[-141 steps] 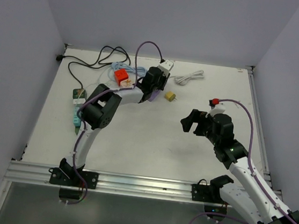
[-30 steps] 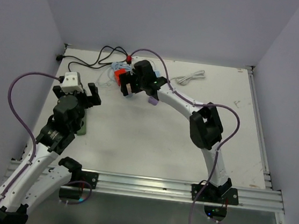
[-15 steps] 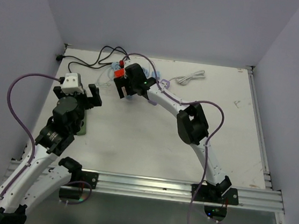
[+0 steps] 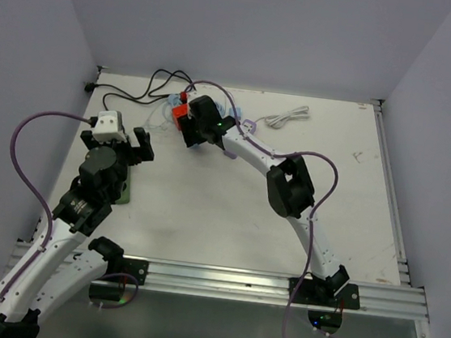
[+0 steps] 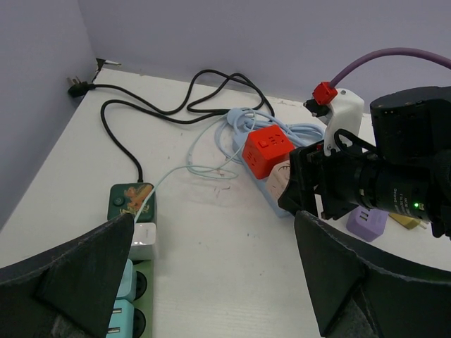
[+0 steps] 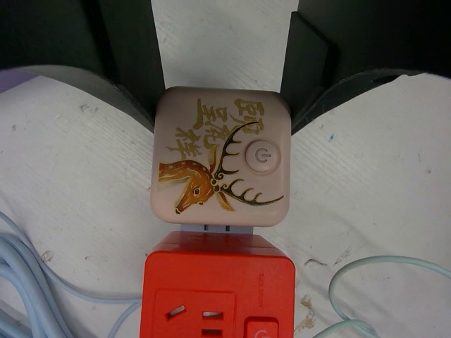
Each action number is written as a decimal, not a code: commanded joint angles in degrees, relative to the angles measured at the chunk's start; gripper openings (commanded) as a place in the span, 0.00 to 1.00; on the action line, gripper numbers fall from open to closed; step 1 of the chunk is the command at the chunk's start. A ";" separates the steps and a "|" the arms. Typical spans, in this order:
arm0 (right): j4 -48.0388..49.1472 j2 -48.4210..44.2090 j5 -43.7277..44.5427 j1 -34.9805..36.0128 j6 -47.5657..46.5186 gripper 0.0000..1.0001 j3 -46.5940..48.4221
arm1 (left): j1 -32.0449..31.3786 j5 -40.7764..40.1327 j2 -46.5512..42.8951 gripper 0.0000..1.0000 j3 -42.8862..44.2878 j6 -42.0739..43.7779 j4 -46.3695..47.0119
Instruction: Pull the plug off the socket
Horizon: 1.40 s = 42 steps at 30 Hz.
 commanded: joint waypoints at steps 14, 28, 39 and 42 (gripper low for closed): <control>8.44 -31.35 -1.23 3.08 -0.24 0.19 -27.61 | -0.45 0.24 0.42 1.00 -0.39 0.74 1.96; 26.44 -51.75 -3.00 8.09 -0.67 0.21 -64.69 | -0.62 7.97 4.11 1.00 -0.38 1.98 2.05; 33.67 -58.87 -3.97 9.41 -3.49 0.30 -79.56 | -2.12 30.20 11.40 1.00 -1.09 3.91 5.48; 36.48 -60.37 -3.96 9.41 -4.28 0.29 -83.08 | -2.12 32.75 14.65 1.00 -0.74 1.46 5.48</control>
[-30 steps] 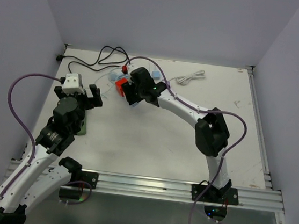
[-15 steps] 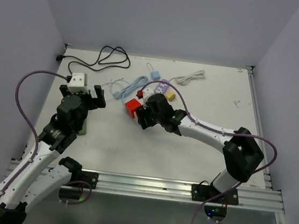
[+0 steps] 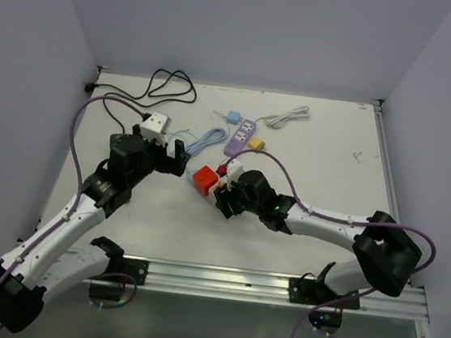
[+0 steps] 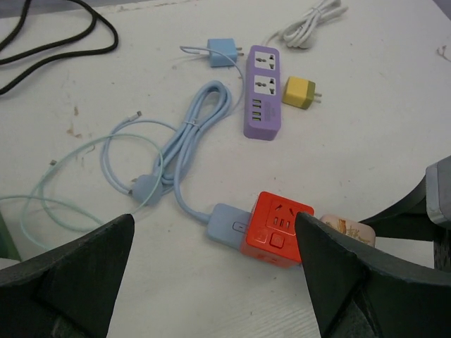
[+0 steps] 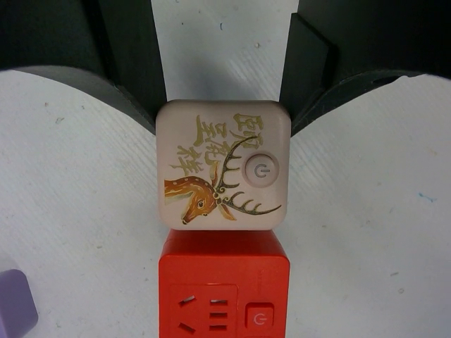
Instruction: Pull the plug off the socket
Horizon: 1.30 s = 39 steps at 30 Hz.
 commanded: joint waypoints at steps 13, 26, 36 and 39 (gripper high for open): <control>10.30 -5.65 -3.91 0.32 -0.67 0.30 -7.38 | -8.41 7.11 6.05 0.98 -17.93 -10.40 26.72; 9.60 -4.86 -5.49 0.32 -1.02 0.30 -7.12 | -8.68 5.97 12.98 0.97 -22.51 -8.73 43.86; 8.46 -3.64 -4.79 0.32 -0.84 0.31 -6.33 | -8.68 1.14 21.42 0.76 -20.40 -9.87 47.92; 8.55 -3.20 -4.70 0.32 -0.67 0.31 -6.33 | -8.68 0.08 23.18 0.72 -20.23 -9.52 48.62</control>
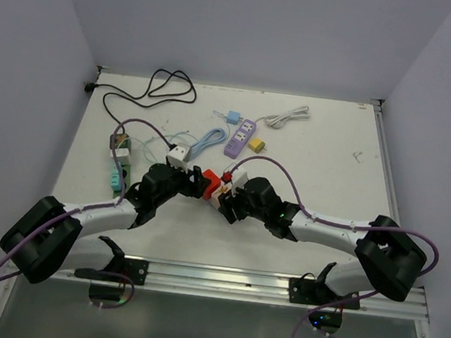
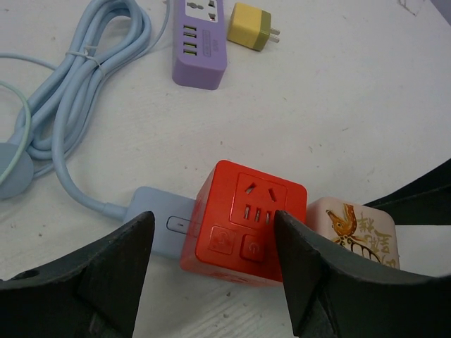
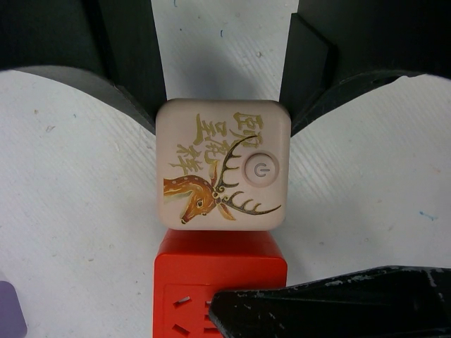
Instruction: Pull the plug off the socket
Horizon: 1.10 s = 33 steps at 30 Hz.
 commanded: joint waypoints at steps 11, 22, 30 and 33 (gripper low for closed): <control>2.43 -0.99 -2.82 0.38 5.21 0.29 0.68 | -0.26 -6.14 3.64 0.65 -1.37 -1.18 6.86; 4.88 -1.08 -8.35 -3.04 12.06 0.29 0.16 | -0.17 -6.32 5.39 0.60 -6.83 -3.99 8.62; 3.58 -2.13 -5.91 -2.79 7.42 0.29 0.77 | -0.26 -6.50 6.80 0.59 -7.01 -3.38 8.09; 0.94 -2.48 -0.72 0.02 4.17 0.30 2.26 | -0.26 -6.76 7.67 0.60 -6.92 -3.38 8.18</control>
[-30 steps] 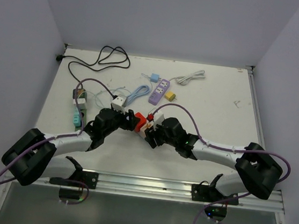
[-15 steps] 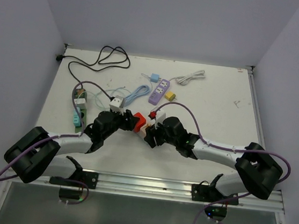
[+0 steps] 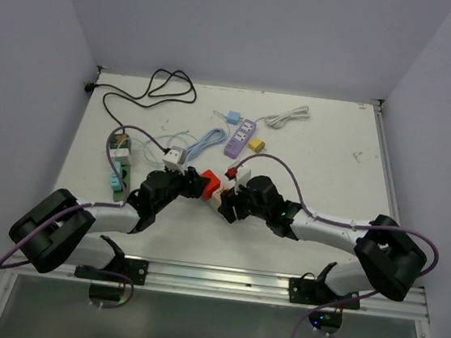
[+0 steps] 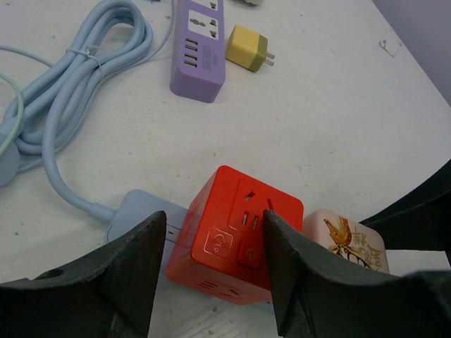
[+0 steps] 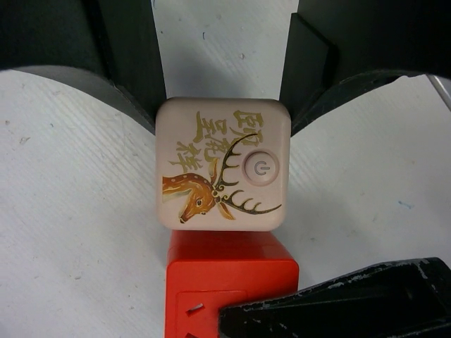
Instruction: Pull the plug off the socket
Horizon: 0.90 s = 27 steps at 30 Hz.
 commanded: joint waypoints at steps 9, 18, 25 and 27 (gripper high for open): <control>-3.69 0.21 21.67 12.19 -7.25 0.30 7.07 | 0.24 -2.41 4.43 0.59 -1.74 2.39 -6.35; -2.30 -3.11 9.08 5.61 0.56 0.34 4.89 | 0.24 -2.76 4.26 0.59 -2.53 1.95 -6.26; -1.85 -3.39 1.20 0.77 3.04 0.35 4.53 | 0.24 -2.49 4.34 0.59 -2.61 1.86 -6.27; -2.90 -2.94 1.55 0.85 1.90 0.33 5.31 | 0.24 -2.32 4.43 0.59 -2.53 1.86 -6.35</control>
